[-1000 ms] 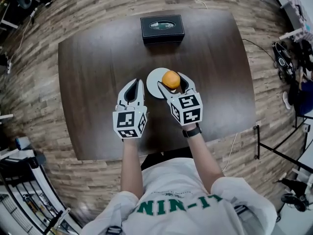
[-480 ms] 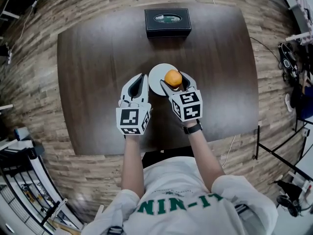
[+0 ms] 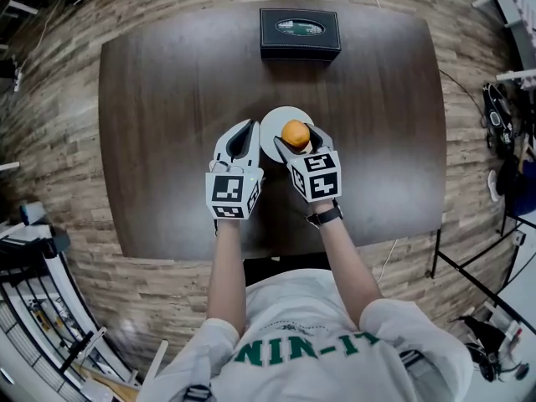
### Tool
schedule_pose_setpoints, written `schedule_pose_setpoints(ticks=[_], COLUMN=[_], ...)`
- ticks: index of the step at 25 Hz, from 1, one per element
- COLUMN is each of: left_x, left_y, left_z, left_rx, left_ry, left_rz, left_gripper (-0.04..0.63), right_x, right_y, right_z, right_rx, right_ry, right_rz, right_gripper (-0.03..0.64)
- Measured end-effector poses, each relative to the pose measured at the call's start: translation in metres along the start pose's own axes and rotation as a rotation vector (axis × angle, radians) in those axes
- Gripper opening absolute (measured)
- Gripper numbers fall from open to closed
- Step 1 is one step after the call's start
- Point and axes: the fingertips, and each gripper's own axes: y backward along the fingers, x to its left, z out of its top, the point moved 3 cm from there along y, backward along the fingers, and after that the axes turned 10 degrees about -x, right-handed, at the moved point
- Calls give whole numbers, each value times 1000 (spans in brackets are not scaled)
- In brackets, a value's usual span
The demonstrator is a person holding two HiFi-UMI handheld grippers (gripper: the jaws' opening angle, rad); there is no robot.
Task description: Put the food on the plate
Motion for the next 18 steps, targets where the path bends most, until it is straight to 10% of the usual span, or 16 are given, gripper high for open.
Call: schedule_pose_setpoints(ticks=[18], left_x=[18], left_y=[-4], left_z=[-11], left_rx=[14], left_ry=[38], left_rz=[25], left_gripper=[12], right_x=[9], right_y=[-20], right_z=[-30], right_rx=[116], right_ry=[43], right_rz=[-11], right_gripper=[327])
